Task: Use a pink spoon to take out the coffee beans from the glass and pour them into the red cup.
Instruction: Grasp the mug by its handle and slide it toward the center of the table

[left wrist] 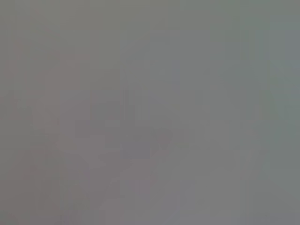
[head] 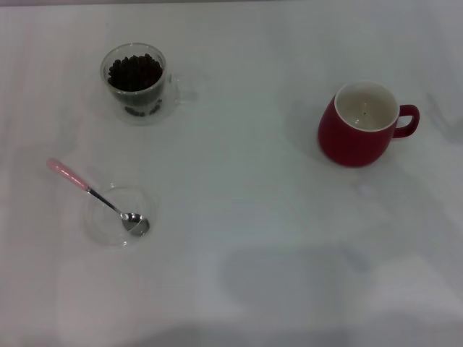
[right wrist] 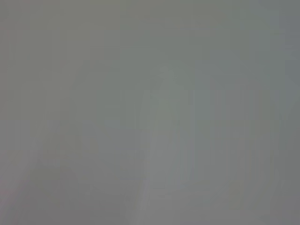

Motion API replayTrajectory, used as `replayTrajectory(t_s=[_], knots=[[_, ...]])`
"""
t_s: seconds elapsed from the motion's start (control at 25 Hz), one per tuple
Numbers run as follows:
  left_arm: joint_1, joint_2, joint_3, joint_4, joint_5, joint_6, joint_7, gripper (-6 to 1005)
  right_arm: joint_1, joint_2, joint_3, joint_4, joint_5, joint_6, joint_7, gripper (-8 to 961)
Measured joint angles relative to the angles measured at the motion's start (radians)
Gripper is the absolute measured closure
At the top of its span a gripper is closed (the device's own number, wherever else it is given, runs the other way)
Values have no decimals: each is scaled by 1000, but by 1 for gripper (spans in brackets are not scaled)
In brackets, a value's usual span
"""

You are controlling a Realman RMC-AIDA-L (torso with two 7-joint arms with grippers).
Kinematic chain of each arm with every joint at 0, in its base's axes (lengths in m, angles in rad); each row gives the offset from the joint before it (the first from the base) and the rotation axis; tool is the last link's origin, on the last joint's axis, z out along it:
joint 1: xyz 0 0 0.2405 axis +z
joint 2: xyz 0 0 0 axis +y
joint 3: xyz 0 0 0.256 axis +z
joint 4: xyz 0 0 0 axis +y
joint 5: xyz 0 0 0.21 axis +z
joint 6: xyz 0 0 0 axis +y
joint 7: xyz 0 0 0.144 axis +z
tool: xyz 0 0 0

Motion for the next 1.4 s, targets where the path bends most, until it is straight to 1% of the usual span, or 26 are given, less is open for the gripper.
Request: replayTrajectory(t_s=[0.6,0.76,0.88,1.04,1.2,1.4], knots=[[6,0,0,3,0,0,0,116,6,0,-12,2,0,7,1,81],[6,1,0,7,0,0,0,116,-5,-2,-46,13,-2,20,31,81],[2,1,0,8,0,2,0,116,-11,-4,-92,33,-2,43,58,81],[-5,3,0,9,0,2,1,116,-8,-4,-153,73,-3,111,62,82],[-11,4,0,9,0,2,1,115,-11,-5,-177,89,-10,179,59,82],[-13,5,0,9,0,1,2,115,-14,-5,-184,103,-17,232,57,83]])
